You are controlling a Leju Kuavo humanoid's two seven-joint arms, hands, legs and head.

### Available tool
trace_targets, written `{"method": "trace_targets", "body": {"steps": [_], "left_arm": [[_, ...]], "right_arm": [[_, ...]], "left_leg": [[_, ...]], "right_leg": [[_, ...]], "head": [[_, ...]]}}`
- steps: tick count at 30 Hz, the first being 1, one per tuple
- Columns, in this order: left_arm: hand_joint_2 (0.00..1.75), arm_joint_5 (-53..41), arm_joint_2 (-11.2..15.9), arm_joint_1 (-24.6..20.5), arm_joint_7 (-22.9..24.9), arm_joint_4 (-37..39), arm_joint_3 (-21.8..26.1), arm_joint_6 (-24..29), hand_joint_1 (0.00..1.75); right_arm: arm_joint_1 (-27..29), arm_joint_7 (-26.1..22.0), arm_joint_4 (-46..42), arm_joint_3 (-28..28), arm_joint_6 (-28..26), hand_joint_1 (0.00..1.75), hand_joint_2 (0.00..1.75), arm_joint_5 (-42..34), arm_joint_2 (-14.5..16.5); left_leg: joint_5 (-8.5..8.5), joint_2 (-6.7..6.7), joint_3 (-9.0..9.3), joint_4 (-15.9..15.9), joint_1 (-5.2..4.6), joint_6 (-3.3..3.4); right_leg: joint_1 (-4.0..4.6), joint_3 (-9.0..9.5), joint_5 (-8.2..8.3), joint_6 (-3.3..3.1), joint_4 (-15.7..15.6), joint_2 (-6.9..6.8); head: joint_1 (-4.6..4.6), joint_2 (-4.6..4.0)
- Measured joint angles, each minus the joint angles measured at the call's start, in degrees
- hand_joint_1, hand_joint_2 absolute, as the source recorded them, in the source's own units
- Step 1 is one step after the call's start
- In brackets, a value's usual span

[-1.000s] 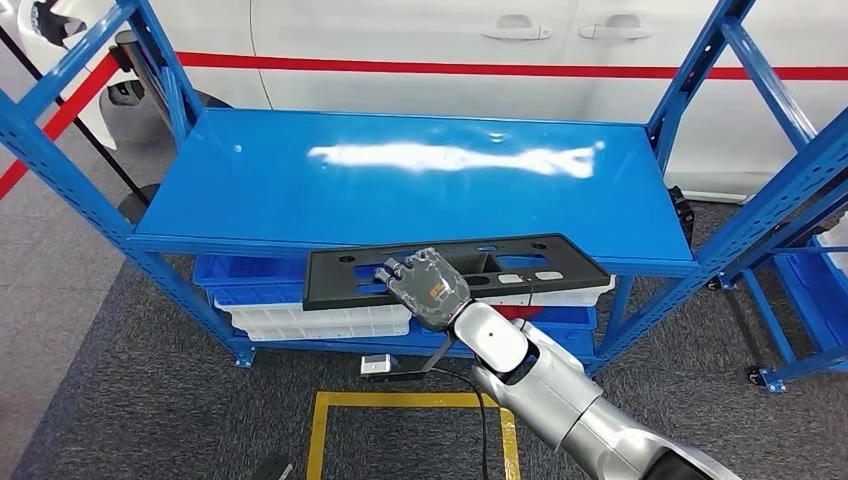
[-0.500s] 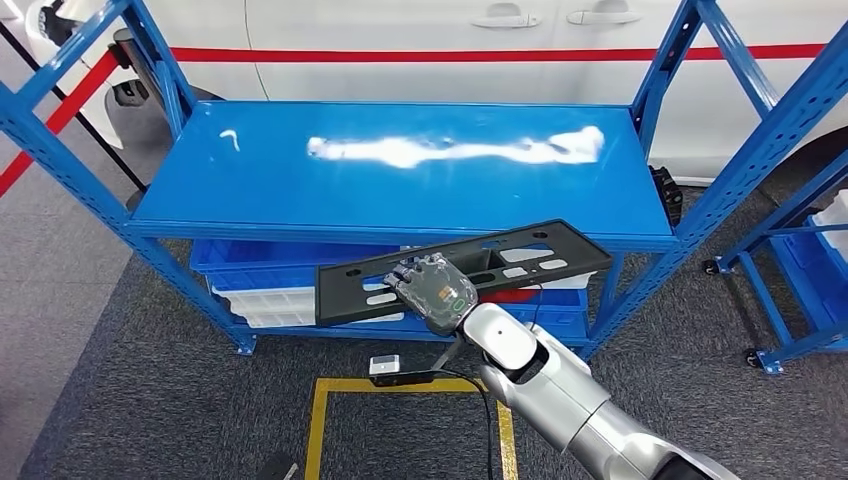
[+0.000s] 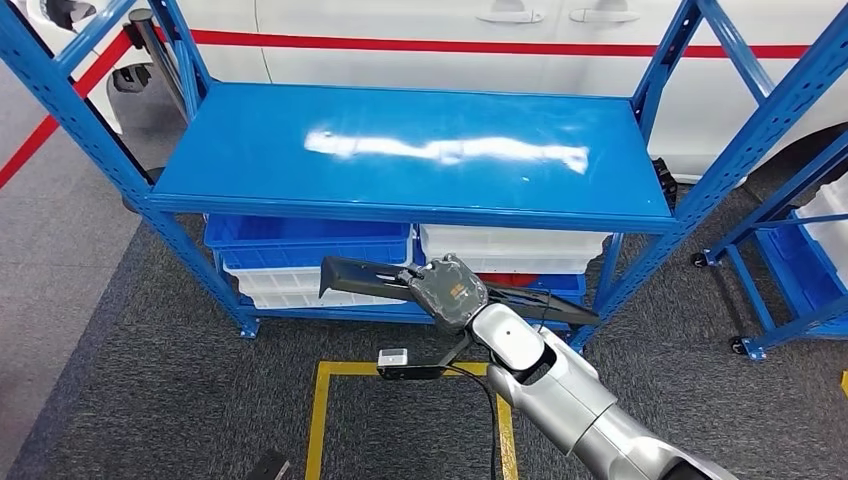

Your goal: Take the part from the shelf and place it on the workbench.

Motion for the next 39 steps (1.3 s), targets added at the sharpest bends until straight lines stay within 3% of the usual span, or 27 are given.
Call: {"method": "trace_targets", "body": {"steps": [2,3,6,7,9,11,12,13,14,16,18,19,22,24,26,27,28,29,31,33,36,39], "left_arm": [[1.75,0.06,0.00,-0.01,-0.08,0.00,-0.05,-0.02,0.00],[1.75,0.11,0.00,0.00,-0.12,0.00,-0.08,-0.02,0.00],[1.75,0.28,0.06,0.09,-0.13,0.00,-0.17,-0.05,0.00],[1.75,0.32,0.11,0.12,-0.11,0.00,-0.25,-0.08,0.00],[1.75,0.36,0.21,0.13,-0.10,0.00,-0.43,-0.13,0.00],[1.75,0.35,0.23,0.13,-0.07,0.00,-0.54,-0.18,0.00],[1.75,0.35,0.25,0.16,-0.04,0.00,-0.57,-0.20,0.00],[1.75,0.35,0.25,0.19,-0.02,0.00,-0.61,-0.21,0.00],[1.75,0.34,0.26,0.19,-0.01,0.00,-0.65,-0.22,0.00],[1.75,0.25,0.30,0.11,-0.01,-0.01,-0.79,-0.23,0.00],[1.75,0.16,0.37,0.03,-0.01,-0.02,-0.93,-0.27,0.00],[1.75,0.16,0.40,0.03,0.00,-0.02,-0.96,-0.32,0.00],[1.75,0.19,0.40,0.09,-0.01,-0.02,-0.98,-0.56,0.00],[1.75,0.44,0.38,0.00,-0.02,-0.02,-0.98,-0.72,0.00],[1.75,0.83,0.37,-0.01,-0.04,-0.02,-0.98,-0.87,0.00],[1.75,0.97,0.36,0.06,-0.05,-0.02,-0.98,-0.93,0.00],[1.75,1.05,0.36,0.15,-0.05,-0.02,-0.98,-0.98,0.00],[1.75,1.14,0.35,0.23,-0.05,-0.02,-0.98,-1.01,0.00],[1.75,1.41,0.33,0.32,-0.05,-0.02,-0.97,-1.03,0.00],[1.75,1.78,0.32,0.38,-0.08,-0.02,-0.96,-1.03,0.00],[1.75,2.42,0.33,0.68,-0.26,-0.02,-0.93,-1.03,0.00],[1.75,3.13,0.45,1.00,-0.54,-0.02,-0.87,-1.01,0.00]], "right_arm": [[-0.18,-0.32,0.07,-0.20,0.00,1.75,1.75,-0.67,-0.09],[-0.28,-0.57,0.09,-0.28,0.01,1.75,1.75,-1.01,-0.17],[-0.56,-1.24,0.22,-0.32,0.04,1.75,1.75,-1.40,-0.38],[-0.73,-1.37,0.28,-0.28,0.08,1.75,1.75,-1.37,-0.38],[-1.11,-1.55,0.42,-0.20,0.13,1.75,1.75,-1.25,-0.35],[-1.22,-1.62,0.62,-0.13,0.11,1.75,1.75,-1.14,-0.32],[-1.16,-1.62,0.74,-0.09,0.09,1.75,1.75,-1.07,-0.32],[-1.09,-1.62,0.85,-0.04,0.07,1.75,1.75,-0.99,-0.32],[-1.02,-1.61,0.93,0.03,0.04,1.75,1.75,-0.90,-0.32],[-0.95,-1.50,1.00,0.15,-0.07,1.75,1.75,-0.68,-0.32],[-0.86,-1.31,0.99,0.22,-0.32,1.75,1.75,-0.41,-0.33],[-0.74,-1.23,0.98,0.25,-0.52,1.75,1.75,-0.31,-0.33],[-0.19,-1.08,0.97,0.31,-0.98,1.75,1.75,-0.19,-0.41],[0.05,-1.02,0.94,0.33,-1.09,1.75,1.75,-0.19,-0.50],[0.29,-0.96,0.94,0.34,-1.09,1.75,1.75,-0.30,-0.51],[0.47,-0.95,0.95,0.34,-1.07,1.75,1.75,-0.39,-0.51],[0.64,-0.95,0.96,0.34,-1.05,1.75,1.75,-0.50,-0.51],[0.78,-0.95,0.97,0.34,-1.06,1.75,1.75,-0.62,-0.51],[0.96,-0.95,0.90,0.34,-1.16,1.75,1.75,-0.85,-0.50],[1.26,-0.95,0.65,0.34,-1.44,1.75,1.75,-1.04,-0.45],[2.11,-0.91,0.29,0.34,-1.93,1.75,1.75,-1.30,-0.28],[2.61,-0.78,0.08,0.32,-2.07,1.75,1.75,-1.53,0.14]], "left_leg": [[0.27,-0.01,-0.82,0.62,-0.14,-0.40],[0.48,-0.01,-1.06,0.79,-0.21,-0.70],[1.09,-0.09,-1.58,0.90,-0.29,-1.75],[0.42,-0.12,-1.98,1.43,-0.28,-2.07],[-3.32,-0.18,-3.59,5.56,-0.06,-2.63],[-7.78,-0.17,-5.73,12.80,0.20,-3.09],[-8.79,-0.17,-6.21,15.47,0.29,-3.26],[-8.68,-0.17,-5.83,16.35,0.34,-3.34],[-7.56,-0.17,-4.38,14.96,0.37,-3.33],[-4.92,-0.20,0.77,7.38,0.37,-2.92],[-4.12,-0.30,4.64,0.88,0.07,-2.30],[-4.33,-0.35,5.22,-0.39,-0.14,-2.02],[-3.16,-0.24,5.03,-1.42,-0.02,-1.01],[-2.00,-0.01,4.56,-2.14,0.28,-0.24],[-1.29,0.09,3.63,-2.12,0.11,0.08],[-1.04,0.11,3.14,-2.00,0.08,0.06],[-0.82,0.11,2.67,-1.80,0.07,0.00],[-0.67,0.11,2.22,-1.54,0.09,-0.08],[-0.59,0.11,1.50,-0.85,0.11,-0.31],[-0.57,0.07,0.88,-0.18,-0.03,-0.77],[-0.24,0.02,0.48,0.11,-0.16,-1.68],[-1.71,-0.05,-0.33,1.61,0.01,-2.51]], "right_leg": [[0.20,4.51,1.36,-0.47,-7.16,0.02],[0.33,5.55,1.47,-0.69,-9.13,0.04],[0.34,5.18,2.12,-1.62,-10.14,-0.03],[0.20,4.86,2.53,-2.10,-10.27,-0.11],[-0.01,4.04,3.42,-2.90,-10.51,-0.31],[0.07,3.00,4.20,-3.16,-10.46,-0.37],[0.10,2.47,4.58,-3.14,-10.41,-0.40],[0.11,1.96,4.95,-3.08,-10.34,-0.42],[0.11,1.48,5.30,-2.99,-10.27,-0.42],[0.12,0.72,5.94,-2.68,-10.15,-0.37],[0.13,0.26,6.65,-2.10,-10.16,-0.35],[0.10,0.13,7.01,-1.76,-10.25,-0.36],[0.04,-0.16,7.31,-0.71,-10.32,-0.33],[0.03,-1.58,4.26,-0.26,-7.02,-0.20],[-0.03,-4.10,-0.32,0.01,0.02,-0.10],[-0.05,-4.98,-1.58,0.15,3.13,-0.10],[-0.09,-5.06,-1.79,0.25,4.64,-0.11],[-0.14,-4.02,-1.00,0.30,3.96,-0.12],[-0.29,0.61,1.48,0.19,-2.85,-0.14],[-0.11,4.21,2.57,-0.32,-8.73,-0.07],[0.10,4.53,2.71,-1.31,-10.14,0.05],[-0.15,4.33,3.34,-2.47,-10.74,-0.03]], "head": [[0.01,0.00],[0.01,0.00],[0.00,0.00],[0.00,0.00],[0.00,0.00],[0.00,0.00],[0.00,0.00],[0.00,0.00],[0.00,0.00],[0.00,0.00],[0.00,0.00],[-0.01,0.00],[0.00,0.00],[0.01,0.00],[0.01,0.00],[0.01,0.00],[0.01,0.00],[0.00,0.00],[0.01,0.00],[0.01,0.00],[0.01,0.00],[0.00,0.00]]}}
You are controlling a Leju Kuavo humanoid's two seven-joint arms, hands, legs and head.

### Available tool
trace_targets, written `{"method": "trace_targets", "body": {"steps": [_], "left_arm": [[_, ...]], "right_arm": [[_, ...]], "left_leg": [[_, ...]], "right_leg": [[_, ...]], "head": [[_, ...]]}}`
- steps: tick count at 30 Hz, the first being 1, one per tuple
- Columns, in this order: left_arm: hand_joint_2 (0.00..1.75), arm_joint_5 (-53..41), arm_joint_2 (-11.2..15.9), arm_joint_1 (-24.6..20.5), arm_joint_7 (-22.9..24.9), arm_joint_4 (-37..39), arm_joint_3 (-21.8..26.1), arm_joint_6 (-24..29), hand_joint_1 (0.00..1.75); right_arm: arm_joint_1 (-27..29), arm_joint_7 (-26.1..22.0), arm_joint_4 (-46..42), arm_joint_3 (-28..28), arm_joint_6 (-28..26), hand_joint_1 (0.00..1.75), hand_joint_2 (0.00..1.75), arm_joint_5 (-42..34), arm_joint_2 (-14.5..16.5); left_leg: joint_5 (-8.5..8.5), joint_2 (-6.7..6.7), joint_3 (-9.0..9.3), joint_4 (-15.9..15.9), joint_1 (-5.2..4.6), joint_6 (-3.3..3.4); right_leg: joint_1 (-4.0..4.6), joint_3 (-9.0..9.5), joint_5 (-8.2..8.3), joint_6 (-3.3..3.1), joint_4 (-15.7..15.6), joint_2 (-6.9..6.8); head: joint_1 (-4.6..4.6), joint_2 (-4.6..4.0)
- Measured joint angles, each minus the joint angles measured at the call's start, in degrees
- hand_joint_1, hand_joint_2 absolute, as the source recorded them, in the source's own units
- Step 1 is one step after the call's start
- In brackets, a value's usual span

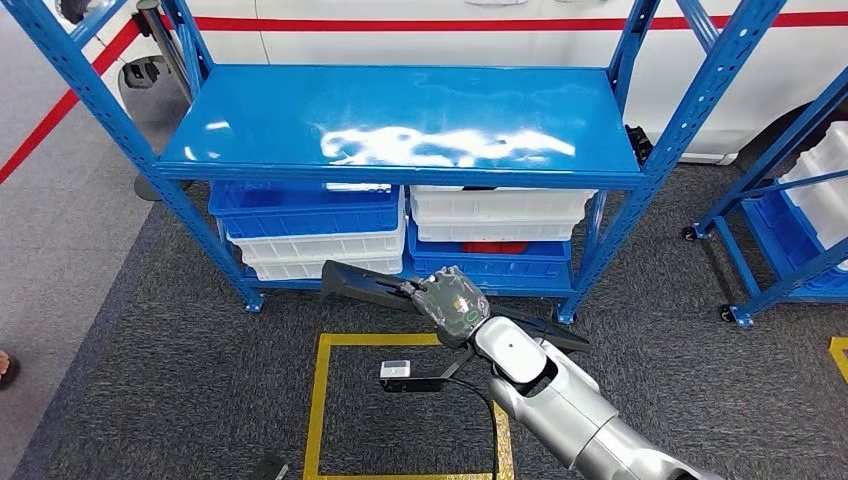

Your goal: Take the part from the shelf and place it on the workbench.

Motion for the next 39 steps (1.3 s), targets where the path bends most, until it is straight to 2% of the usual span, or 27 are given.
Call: {"method": "trace_targets", "body": {"steps": [2,8,9,11,12,13,14,16,17,18,20,21,22,23,25,26,27,28,30,31,32,33,35,36,37,38,39], "left_arm": [[1.75,0.16,0.02,0.07,-0.07,0.00,0.02,0.01,0.00],[1.75,0.16,0.02,0.07,-0.08,0.00,0.02,0.01,0.00],[1.75,0.19,0.03,0.10,-0.11,0.00,0.03,0.01,0.00],[1.75,0.41,0.13,0.36,-0.34,0.00,0.07,0.01,0.00],[1.75,0.60,0.19,0.57,-0.50,0.00,0.11,0.01,0.00],[1.75,0.83,0.28,0.81,-0.69,0.00,0.21,0.04,0.00],[1.75,1.05,0.43,1.07,-0.84,0.00,0.33,0.08,0.00],[1.75,1.23,0.69,1.29,-1.06,0.00,0.56,0.14,0.00],[1.75,1.24,0.79,1.37,-1.14,0.00,0.62,0.14,0.00],[1.75,1.19,0.78,1.40,-1.21,0.00,0.65,0.15,0.00],[1.75,0.99,0.72,1.53,-1.27,0.00,0.70,0.16,0.00],[1.75,0.88,0.63,1.59,-1.24,0.00,0.71,0.20,0.00],[1.75,0.83,0.50,1.63,-1.18,0.00,0.72,0.25,0.00],[1.75,0.82,0.34,1.63,-1.08,0.00,0.72,0.29,0.00],[1.75,0.88,-0.02,1.54,-0.79,0.00,0.73,0.35,0.00],[1.75,0.92,-0.15,1.47,-0.59,0.00,0.74,0.36,0.00],[1.75,0.97,-0.22,1.38,-0.40,0.00,0.76,0.36,0.00],[1.75,1.00,-0.26,1.29,-0.22,0.00,0.79,0.36,0.00],[1.75,1.06,-0.30,1.14,-0.01,0.00,0.83,0.35,0.00],[1.75,1.10,-0.31,1.10,0.05,0.00,0.84,0.36,0.00],[1.75,1.12,-0.31,1.08,0.07,0.00,0.85,0.36,0.00],[1.75,1.14,-0.31,1.09,0.07,0.00,0.86,0.36,0.00],[1.75,1.11,-0.31,1.22,0.07,0.00,0.89,0.38,0.00],[1.75,1.06,-0.31,1.33,0.06,0.00,0.90,0.41,0.00],[1.75,1.01,-0.31,1.44,0.02,0.00,0.90,0.44,0.00],[1.75,0.94,-0.31,1.52,-0.02,0.00,0.90,0.46,0.00],[1.75,0.91,-0.31,1.57,-0.09,0.00,0.90,0.48,0.00]], "right_arm": [[0.02,0.03,-0.01,-0.01,-0.04,1.75,1.75,-0.06,0.13],[0.02,0.03,-0.01,-0.01,-0.04,1.75,1.75,-0.07,0.15],[0.03,0.04,-0.01,-0.01,-0.07,1.75,1.75,-0.10,0.26],[0.39,0.08,0.04,-0.04,-0.19,1.75,1.75,-0.31,0.86],[0.75,0.09,0.08,-0.11,-0.28,1.75,1.75,-0.48,1.30],[1.16,0.10,0.11,-0.27,-0.40,1.75,1.75,-0.66,1.95],[1.60,0.12,0.14,-0.52,-0.56,1.75,1.75,-0.82,2.75],[2.05,0.15,0.12,-1.29,-0.81,1.75,1.75,-1.08,4.00],[2.23,0.15,0.12,-1.70,-0.94,1.75,1.75,-1.22,4.29],[2.45,0.15,0.11,-2.13,-1.10,1.75,1.75,-1.43,4.31],[3.38,0.10,0.06,-2.96,-1.58,1.75,1.75,-1.85,4.32],[4.15,0.07,-0.03,-3.46,-1.80,1.75,1.75,-2.07,4.29],[4.97,0.03,-0.19,-3.96,-1.97,1.75,1.75,-2.24,4.26],[5.74,0.00,-0.41,-4.46,-2.07,1.75,1.75,-2.47,4.22],[6.73,-0.22,-0.89,-5.48,-2.30,1.75,1.75,-3.14,4.16],[6.95,-0.42,-1.09,-6.02,-2.48,1.75,1.75,-3.63,4.16],[7.06,-0.67,-1.23,-6.61,-2.65,1.75,1.75,-4.12,4.15],[7.14,-0.96,-1.31,-7.23,-2.79,1.75,1.75,-4.59,4.11],[7.43,-1.70,-1.37,-8.35,-2.91,1.75,1.75,-5.47,3.99],[7.60,-2.15,-1.36,-8.81,-3.00,1.75,1.75,-5.92,3.93],[7.74,-2.58,-1.34,-9.18,-3.15,1.75,1.75,-6.38,3.88],[7.89,-2.97,-1.30,-9.48,-3.38,1.75,1.75,-6.83,3.86],[8.26,-3.40,-1.09,-9.99,-3.97,1.75,1.75,-7.59,3.84],[8.55,-3.49,-0.93,-10.24,-4.26,1.75,1.75,-7.93,3.82],[8.93,-3.52,-0.76,-10.52,-4.55,1.75,1.75,-8.22,3.80],[9.33,-3.52,-0.63,-10.80,-4.80,1.75,1.75,-8.47,3.79],[9.73,-3.53,-0.55,-11.08,-5.08,1.75,1.75,-8.70,3.78]], "left_leg": [[-0.89,-0.01,-0.38,0.91,0.06,-0.20],[-1.03,-0.01,-0.46,1.10,0.06,-0.22],[-1.77,0.00,-0.91,2.22,0.09,-0.30],[-4.57,0.00,-3.18,8.36,0.23,-0.64],[-5.42,-0.01,-3.99,11.13,0.31,-0.78],[-4.40,-0.43,-2.82,9.93,0.35,-0.60],[-2.77,-0.86,-0.73,6.39,0.34,-0.10],[0.21,-1.34,3.56,-2.30,0.46,1.11],[0.29,-1.04,3.87,-3.34,0.51,1.53],[0.48,-0.62,3.78,-3.50,0.58,1.73],[0.57,0.16,3.44,-3.35,0.52,1.91],[0.57,0.56,3.32,-3.22,0.52,1.91],[0.55,0.96,3.22,-3.08,0.52,1.89],[0.49,1.37,3.17,-2.93,0.52,1.82],[0.19,2.22,3.09,-2.46,0.39,1.44],[-0.01,2.60,2.99,-2.17,0.24,1.16],[-0.18,2.98,2.91,-1.94,0.08,0.89],[-0.27,3.33,2.85,-1.82,-0.07,0.61],[-0.42,3.98,2.79,-1.70,-0.05,0.11],[-0.96,3.68,2.62,-1.21,0.03,-0.20],[-2.18,3.01,2.03,0.33,0.13,-0.48],[-3.98,2.12,0.93,3.03,0.22,-0.74],[-7.98,0.78,-2.26,10.83,0.31,-0.96],[-8.97,0.58,-3.53,13.85,0.31,-0.94],[-8.80,0.47,-3.91,14.88,0.30,-0.80],[-7.56,0.33,-3.27,13.64,0.28,-0.55],[-5.47,-0.08,-1.63,10.25,0.22,-0.17]], "right_leg": [[-0.03,-0.06,0.13,-0.23,-0.05,-0.02],[-0.03,-0.08,0.15,-0.26,-0.05,-0.02],[-0.02,-0.15,0.20,-0.34,-0.05,-0.02],[0.07,-0.49,0.42,-0.56,-0.02,0.07],[0.15,-0.70,0.56,-0.63,0.01,0.23],[0.22,-0.83,0.71,-0.58,0.06,0.59],[0.28,-1.14,1.08,-0.04,0.04,1.35],[0.26,-1.97,0.91,1.13,0.76,1.81],[0.22,-2.98,-0.02,1.71,2.36,1.64],[0.16,-4.31,-1.77,1.89,5.25,1.05],[0.10,-7.75,-5.19,2.24,12.76,0.68],[0.08,-8.86,-5.82,2.39,15.31,0.63],[0.06,-9.03,-5.43,2.48,15.90,0.54],[0.04,-8.02,-4.05,2.51,14.12,0.31],[0.22,-4.00,-0.73,2.29,6.53,-1.28],[0.34,-2.40,0.33,1.91,3.26,-1.94],[0.50,-1.57,0.73,1.51,1.35,-2.37],[0.69,-1.49,0.60,1.06,0.80,-2.36],[0.68,-1.75,0.93,0.32,0.66,-1.32],[0.62,-1.82,1.10,-0.03,0.57,-0.93],[0.50,-1.91,1.29,-0.36,0.47,-0.52],[0.40,-2.00,1.46,-0.64,0.40,-0.13],[0.48,-2.26,1.64,-0.95,0.42,0.77],[0.57,-2.33,1.71,-1.01,0.43,1.29],[0.66,-2.37,1.75,-1.03,0.45,1.87],[0.75,-2.35,1.79,-1.02,0.47,2.48],[0.85,-2.29,1.83,-0.98,0.49,3.13]], "head": [[0.00,0.00],[0.00,0.00],[0.00,0.00],[0.00,0.00],[0.00,0.00],[0.00,0.00],[0.00,0.00],[0.01,0.00],[0.01,0.00],[0.01,0.00],[0.01,0.00],[0.01,0.00],[0.01,0.00],[0.00,0.00],[0.01,0.00],[0.00,0.00],[0.00,0.00],[0.00,0.00],[0.00,0.00],[0.00,0.00],[0.00,0.00],[0.00,0.00],[0.00,0.00],[0.00,0.00],[0.00,0.00],[0.00,0.00],[0.00,0.00]]}}
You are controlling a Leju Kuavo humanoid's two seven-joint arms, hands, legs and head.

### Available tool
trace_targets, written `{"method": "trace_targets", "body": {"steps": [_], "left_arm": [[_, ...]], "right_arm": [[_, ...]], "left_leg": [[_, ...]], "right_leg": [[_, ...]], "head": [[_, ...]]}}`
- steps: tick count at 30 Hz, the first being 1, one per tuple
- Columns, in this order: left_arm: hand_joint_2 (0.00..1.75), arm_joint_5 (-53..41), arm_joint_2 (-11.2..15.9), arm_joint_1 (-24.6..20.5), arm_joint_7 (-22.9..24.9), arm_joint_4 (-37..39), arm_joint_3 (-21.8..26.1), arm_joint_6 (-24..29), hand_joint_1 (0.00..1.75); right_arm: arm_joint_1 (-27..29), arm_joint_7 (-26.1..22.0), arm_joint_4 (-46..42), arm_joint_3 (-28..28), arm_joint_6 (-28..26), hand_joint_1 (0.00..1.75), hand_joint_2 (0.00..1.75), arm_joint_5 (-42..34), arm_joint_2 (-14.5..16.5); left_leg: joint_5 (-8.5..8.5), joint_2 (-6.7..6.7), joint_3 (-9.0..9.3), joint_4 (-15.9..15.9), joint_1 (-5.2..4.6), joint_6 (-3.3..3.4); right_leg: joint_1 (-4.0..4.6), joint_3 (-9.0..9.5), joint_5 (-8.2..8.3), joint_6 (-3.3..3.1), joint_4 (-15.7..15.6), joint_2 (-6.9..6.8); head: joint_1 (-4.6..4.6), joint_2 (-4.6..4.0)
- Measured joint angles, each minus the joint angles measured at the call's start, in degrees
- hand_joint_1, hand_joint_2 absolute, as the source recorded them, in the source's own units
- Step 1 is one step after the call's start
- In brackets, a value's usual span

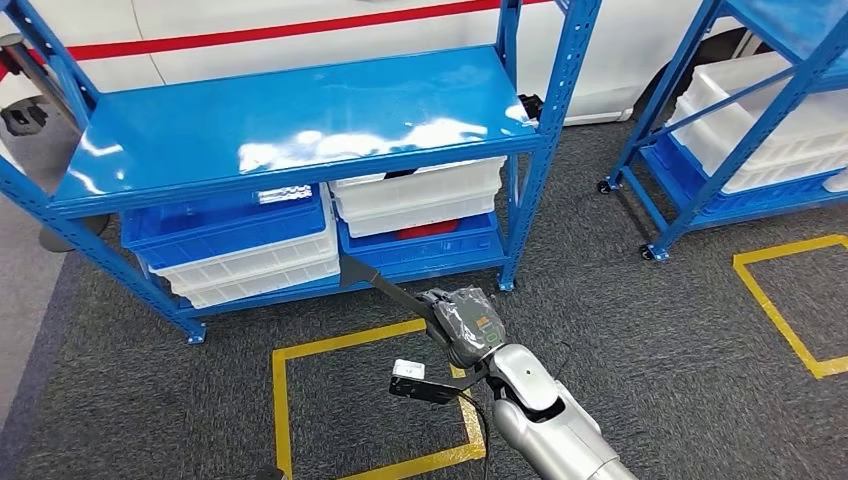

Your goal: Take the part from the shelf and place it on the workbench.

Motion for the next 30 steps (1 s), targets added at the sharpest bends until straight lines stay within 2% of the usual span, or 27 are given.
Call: {"method": "trace_targets", "body": {"steps": [2,3,4,6,8,10,12,13,14,15,16,18,19,21,22,24,26,27,28,29,30], "left_arm": [[1.75,-0.03,0.08,0.05,-0.13,0.00,0.00,0.04,0.00],[1.75,-0.03,0.13,0.07,-0.19,0.00,0.00,0.08,0.00],[1.75,-0.03,0.16,0.09,-0.22,0.00,0.00,0.13,0.00],[1.75,-0.03,0.10,0.07,-0.26,0.00,0.00,0.19,0.00],[1.75,-0.03,0.03,0.03,-0.29,0.00,0.01,0.25,0.00],[1.75,-0.03,-0.01,0.08,-0.31,0.00,0.03,0.29,0.00],[1.75,-0.03,-0.01,0.19,-0.25,0.00,0.05,0.29,0.00],[1.75,-0.03,-0.01,0.22,-0.21,0.00,0.07,0.29,0.00],[1.75,-0.03,-0.02,0.21,-0.18,0.00,0.08,0.29,0.00],[1.75,-0.03,-0.05,0.19,-0.17,0.00,0.08,0.29,0.00],[1.75,-0.03,-0.07,0.16,-0.17,0.00,0.09,0.29,0.00],[1.75,-0.02,-0.07,0.07,-0.14,0.00,0.10,0.29,0.00],[1.75,-0.02,-0.06,0.02,-0.09,0.00,0.11,0.29,0.00],[1.75,-0.04,-0.05,-0.02,0.09,0.00,0.13,0.27,0.00],[1.75,-0.04,-0.05,-0.05,0.20,0.00,0.13,0.26,0.00],[1.75,-0.05,-0.05,-0.11,0.35,0.00,0.13,0.25,0.00],[1.75,-0.04,-0.04,-0.03,0.51,0.00,0.13,0.25,0.00],[1.75,-0.01,-0.04,0.05,0.59,0.00,0.13,0.26,0.00],[1.75,0.05,-0.04,0.14,0.65,0.00,0.13,0.28,0.00],[1.75,0.14,-0.04,0.20,0.67,0.00,0.13,0.33,0.00],[1.75,0.23,-0.04,0.23,0.68,0.00,0.13,0.39,0.00]], "right_arm": [[0.64,0.00,0.04,-0.43,-0.56,1.75,1.75,-0.30,-0.01],[0.92,0.00,0.03,-0.58,-0.80,1.75,1.75,-0.39,-0.02],[1.23,-0.01,0.00,-0.70,-0.97,1.75,1.75,-0.44,-0.02],[1.93,-0.02,-0.10,-0.99,-1.09,1.75,1.75,-0.48,-0.05],[2.44,-0.02,-0.24,-1.38,-1.16,1.75,1.75,-0.53,-0.13],[2.58,0.01,-0.29,-1.69,-1.25,1.75,1.75,-0.61,-0.18],[2.78,0.07,-0.25,-1.79,-1.38,1.75,1.75,-0.64,-0.19],[2.96,0.10,-0.21,-1.81,-1.48,1.75,1.75,-0.64,-0.19],[3.13,0.14,-0.16,-1.83,-1.57,1.75,1.75,-0.64,-0.19],[3.24,0.19,-0.12,-1.85,-1.67,1.75,1.75,-0.62,-0.19],[3.29,0.23,-0.10,-1.86,-1.78,1.75,1.75,-0.56,-0.19],[3.27,0.34,-0.14,-1.88,-1.98,1.75,1.75,-0.45,-0.14],[3.27,0.41,-0.17,-1.90,-2.06,1.75,1.75,-0.40,-0.10],[3.32,0.52,-0.22,-1.97,-2.13,1.75,1.75,-0.38,-0.04],[3.38,0.55,-0.23,-2.02,-2.13,1.75,1.75,-0.36,-0.04],[3.43,0.57,-0.26,-2.16,-2.16,1.75,1.75,-0.34,-0.01],[3.53,0.49,-0.27,-2.23,-2.26,1.75,1.75,-0.34,0.08],[3.63,0.39,-0.25,-2.23,-2.36,1.75,1.75,-0.35,0.12],[3.77,0.27,-0.20,-2.24,-2.49,1.75,1.75,-0.38,0.14],[3.88,0.14,-0.13,-2.25,-2.63,1.75,1.75,-0.41,0.14],[3.95,0.03,-0.05,-2.25,-2.80,1.75,1.75,-0.44,0.17]], "left_leg": [[3.45,-2.23,3.68,-7.87,-0.12,1.00],[4.24,-3.17,4.85,-10.46,-0.22,1.38],[4.34,-3.73,5.31,-11.65,-0.32,1.61],[4.55,-3.01,5.53,-12.49,-0.30,1.76],[5.20,-1.84,5.82,-13.49,0.03,2.04],[5.59,-0.48,5.93,-14.02,0.09,2.31],[5.57,0.88,5.74,-13.88,0.00,2.40],[5.51,1.53,5.61,-13.73,0.00,2.36],[5.41,2.15,5.47,-13.52,0.03,2.27],[5.25,2.74,5.37,-13.26,0.06,2.12],[5.00,3.25,5.31,-12.91,0.06,1.87],[4.41,4.11,5.15,-12.12,-0.19,1.17],[4.19,4.48,5.11,-11.84,-0.34,0.83],[4.00,5.31,5.14,-11.66,-0.36,0.29],[3.73,5.16,5.13,-11.48,-0.23,-0.02],[1.63,3.43,4.14,-8.88,0.05,-0.55],[-2.19,1.30,1.13,-1.85,0.16,-0.75],[-3.62,0.83,-0.58,1.96,0.17,-0.73],[-4.08,0.60,-1.71,4.36,0.16,-0.64],[-3.37,0.46,-1.90,4.62,0.16,-0.46],[-1.62,0.25,-1.00,2.49,0.16,-0.20]], "right_leg": [[0.01,-0.04,0.15,0.22,0.04,1.11],[-0.13,-0.23,0.30,0.47,0.07,1.63],[-0.34,-0.51,0.51,0.81,0.05,2.15],[-0.50,-0.92,0.92,1.58,-0.10,3.03],[-0.26,-1.61,-0.08,2.16,1.12,1.59],[-0.26,-4.04,-3.34,2.59,6.44,-1.11],[-0.58,-7.15,-6.35,3.03,13.34,-2.30],[-0.76,-7.86,-6.68,3.23,15.08,-2.57],[-0.95,-7.51,-5.99,3.41,14.72,-2.78],[-1.11,-6.06,-4.49,3.55,12.30,-3.14],[-1.21,-3.92,-2.90,3.63,8.52,-4.00],[-0.95,-0.56,-1.23,3.16,2.43,-5.72],[-0.76,0.04,-1.21,2.72,1.15,-6.13],[-0.56,-0.17,-1.23,1.77,1.01,-5.17],[-0.56,-0.23,-1.11,1.41,0.91,-4.70],[-0.68,-0.28,-0.80,0.76,0.66,-3.78],[-0.64,-0.40,-0.60,0.36,0.62,-2.82],[-0.56,-0.47,-0.54,0.23,0.63,-2.23],[-0.47,-0.50,-0.49,0.18,0.65,-1.59],[-0.40,-0.50,-0.45,0.17,0.68,-0.93],[-0.34,-0.46,-0.43,0.18,0.71,-0.23]], "head": [[0.01,0.00],[0.01,0.00],[0.01,0.00],[0.00,0.00],[0.01,0.00],[0.02,0.00],[0.02,0.00],[0.01,0.00],[0.01,0.00],[0.01,0.00],[0.01,0.00],[0.01,0.00],[0.01,0.00],[0.00,0.00],[-0.01,0.00],[-0.01,0.00],[0.00,0.00],[0.00,0.00],[0.00,0.00],[0.00,0.00],[0.00,0.00]]}}
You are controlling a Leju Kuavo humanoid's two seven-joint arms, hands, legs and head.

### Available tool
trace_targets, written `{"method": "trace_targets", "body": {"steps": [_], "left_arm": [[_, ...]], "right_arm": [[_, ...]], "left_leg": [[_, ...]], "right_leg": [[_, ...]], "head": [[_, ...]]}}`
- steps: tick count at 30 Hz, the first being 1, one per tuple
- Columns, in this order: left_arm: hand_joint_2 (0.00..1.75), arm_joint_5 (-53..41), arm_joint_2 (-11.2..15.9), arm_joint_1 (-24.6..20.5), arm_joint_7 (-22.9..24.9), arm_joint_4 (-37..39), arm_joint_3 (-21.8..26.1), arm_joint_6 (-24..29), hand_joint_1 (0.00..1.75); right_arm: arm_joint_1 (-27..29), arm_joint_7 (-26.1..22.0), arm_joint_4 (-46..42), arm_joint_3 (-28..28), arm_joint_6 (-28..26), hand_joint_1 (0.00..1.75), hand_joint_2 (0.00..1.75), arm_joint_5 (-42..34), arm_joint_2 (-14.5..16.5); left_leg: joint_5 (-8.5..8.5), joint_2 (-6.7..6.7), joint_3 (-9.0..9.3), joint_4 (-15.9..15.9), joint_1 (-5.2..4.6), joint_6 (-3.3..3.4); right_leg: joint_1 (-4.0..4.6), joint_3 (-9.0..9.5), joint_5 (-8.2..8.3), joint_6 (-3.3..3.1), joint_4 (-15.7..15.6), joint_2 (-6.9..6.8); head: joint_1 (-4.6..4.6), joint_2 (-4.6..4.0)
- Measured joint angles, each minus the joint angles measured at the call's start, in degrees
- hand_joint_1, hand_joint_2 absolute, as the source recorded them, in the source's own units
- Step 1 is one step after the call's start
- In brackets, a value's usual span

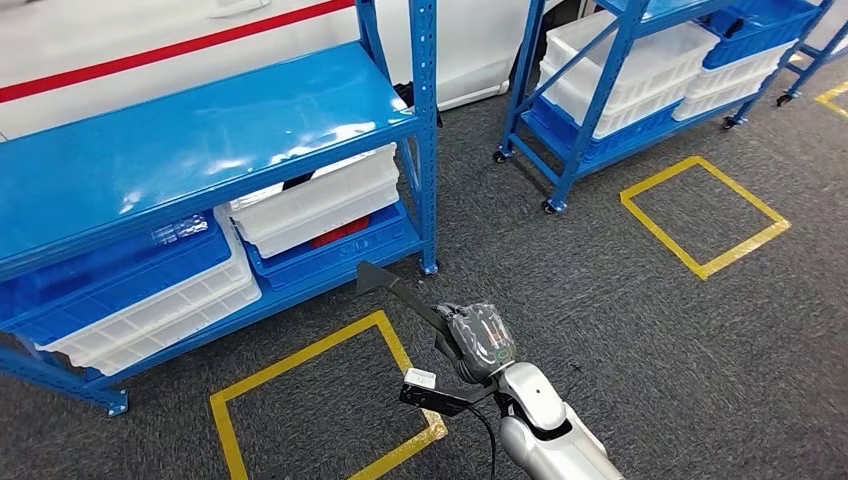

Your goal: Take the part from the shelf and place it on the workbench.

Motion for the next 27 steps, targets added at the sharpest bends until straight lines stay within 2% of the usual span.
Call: {"method": "trace_targets", "body": {"steps": [1,2,3,4,5,7,9,11,12,13,14,15,17,18,19,20,22,24,25,27], "left_arm": [[1.75,0.08,0.01,0.01,-0.01,0.00,0.01,0.06,0.00],[1.75,0.17,0.06,0.03,0.00,0.00,0.03,0.14,0.00],[1.75,0.24,0.10,0.06,0.00,0.00,0.08,0.20,0.00],[1.75,0.31,0.15,0.11,0.01,0.00,0.16,0.26,0.00],[1.75,0.41,0.18,0.18,0.01,0.00,0.26,0.34,0.00],[1.75,0.59,0.10,0.29,0.01,0.00,0.40,0.42,0.00],[1.75,0.71,-0.03,0.37,0.00,0.00,0.48,0.49,0.00],[1.75,0.71,-0.16,0.55,0.12,0.00,0.52,0.56,0.00],[1.75,0.71,-0.20,0.68,0.21,0.00,0.54,0.60,0.00],[1.75,0.69,-0.25,0.84,0.30,0.00,0.55,0.67,0.00],[1.75,0.67,-0.32,0.96,0.36,0.00,0.57,0.76,0.00],[1.75,0.66,-0.42,1.04,0.41,0.00,0.58,0.85,0.00],[1.75,0.71,-0.69,1.14,0.50,0.00,0.62,1.04,0.00],[1.75,0.78,-0.80,1.19,0.56,0.00,0.68,1.12,0.00],[1.75,0.84,-0.89,1.27,0.65,0.00,0.76,1.19,0.00],[1.75,0.89,-0.95,1.38,0.74,0.00,0.84,1.23,0.00],[1.75,0.88,-1.08,1.63,0.96,0.00,0.93,1.28,0.00],[1.75,0.81,-1.19,1.86,1.16,0.01,0.94,1.27,0.00],[1.75,0.72,-1.23,1.99,1.32,0.02,0.94,1.26,0.00],[1.75,0.49,-1.33,2.33,1.68,0.03,0.95,1.22,0.00]], "right_arm": [[0.03,-0.08,0.05,-0.01,-0.16,1.75,1.75,-0.02,0.08],[0.01,-0.14,0.09,-0.03,-0.32,1.75,1.75,-0.03,0.21],[0.00,-0.16,0.10,-0.04,-0.49,1.75,1.75,0.00,0.37],[0.03,-0.15,0.10,-0.07,-0.69,1.75,1.75,0.08,0.55],[0.16,-0.11,0.10,-0.08,-0.91,1.75,1.75,0.21,0.70],[0.75,0.06,-0.04,-0.23,-1.23,1.75,1.75,0.70,0.89],[1.31,0.27,-0.37,-0.62,-1.47,1.75,1.75,1.34,0.97],[1.58,0.52,-0.60,-1.02,-1.66,1.75,1.75,2.03,1.09],[1.79,0.65,-0.69,-1.20,-1.69,1.75,1.75,2.37,1.16],[2.17,0.75,-0.83,-1.39,-1.72,1.75,1.75,2.70,1.21],[2.64,0.83,-1.03,-1.62,-1.74,1.75,1.75,2.96,1.23],[3.11,0.90,-1.25,-1.90,-1.76,1.75,1.75,3.16,1.23],[3.77,1.09,-1.82,-2.44,-1.89,1.75,1.75,3.43,1.23],[3.99,1.18,-2.14,-2.69,-2.04,1.75,1.75,3.59,1.25],[4.21,1.28,-2.49,-2.95,-2.33,1.75,1.75,3.80,1.25],[4.49,1.37,-2.78,-3.25,-2.66,1.75,1.75,4.01,1.26],[5.26,1.62,-3.23,-3.90,-3.22,1.75,1.75,4.36,1.26],[5.97,1.92,-3.63,-4.38,-3.54,1.75,1.75,4.71,1.26],[6.23,2.07,-3.86,-4.55,-3.67,1.75,1.75,4.93,1.27],[6.84,2.37,-4.33,-4.94,-3.90,1.75,1.75,5.36,1.29]], "left_leg": [[2.31,-0.77,1.71,-3.89,-0.02,0.37],[4.06,-2.15,3.43,-7.79,0.01,0.76],[5.24,-3.41,4.83,-11.06,-0.01,1.04],[5.69,-4.41,5.60,-12.98,-0.08,1.23],[5.55,-4.74,5.78,-13.54,-0.17,1.31],[6.02,-3.68,5.98,-14.37,-0.16,1.60],[6.84,-2.38,6.32,-15.57,0.09,2.25],[7.24,-0.94,6.38,-16.08,0.05,2.66],[7.23,-0.17,6.31,-16.02,-0.05,2.71],[7.20,0.57,6.26,-15.96,-0.12,2.73],[7.16,1.26,6.23,-15.91,-0.17,2.73],[7.11,1.89,6.21,-15.86,-0.19,2.69],[6.92,2.96,6.19,-15.64,-0.29,2.42],[6.77,3.40,6.18,-15.48,-0.43,2.20],[6.65,3.78,6.20,-15.36,-0.55,1.93],[6.58,4.14,6.26,-15.33,-0.65,1.64],[6.38,4.68,6.40,-15.34,-0.70,1.05],[4.79,3.41,5.82,-13.62,-0.53,0.51],[3.08,2.28,4.78,-11.08,-0.37,0.29],[-0.92,0.63,1.54,-3.31,-0.20,0.02]], "right_leg": [[0.02,0.04,0.04,0.04,0.03,0.67],[0.06,-0.02,0.12,0.18,0.09,1.30],[-0.01,-0.18,0.25,0.41,0.14,1.96],[-0.17,-0.44,0.44,0.74,0.16,2.52],[-0.36,-0.71,0.69,1.15,0.10,3.07],[-0.61,-0.95,1.12,1.94,-0.25,3.78],[-0.40,-1.85,-0.20,2.50,1.36,1.71],[-0.33,-4.68,-3.73,2.90,7.43,-1.39],[-0.41,-6.28,-5.30,3.12,11.03,-2.07],[-0.49,-7.30,-6.08,3.31,13.56,-2.39],[-0.54,-7.34,-5.87,3.44,14.14,-2.56],[-0.55,-6.17,-4.74,3.48,12.41,-2.80],[-0.36,-1.56,-1.84,3.08,4.64,-4.27],[-0.16,0.32,-0.89,2.69,1.25,-5.01],[0.05,1.38,-0.52,2.28,-0.76,-5.50],[0.24,1.58,-0.60,1.89,-1.33,-5.52],[0.16,1.49,-0.27,1.31,-1.51,-4.53],[-0.16,1.53,0.12,0.67,-1.91,-3.68],[-0.30,1.53,0.29,0.38,-2.06,-3.26],[-0.25,1.35,0.43,0.09,-2.05,-2.24]], "head": [[0.00,0.00],[0.00,0.00],[0.00,0.00],[0.00,0.00],[0.00,0.00],[0.00,0.00],[0.01,0.00],[0.01,0.00],[0.01,0.00],[0.01,0.00],[0.01,0.00],[0.01,0.00],[0.01,0.00],[0.01,0.00],[0.00,0.00],[0.01,0.00],[0.01,0.00],[0.00,0.00],[0.00,0.00],[0.00,0.00]]}}
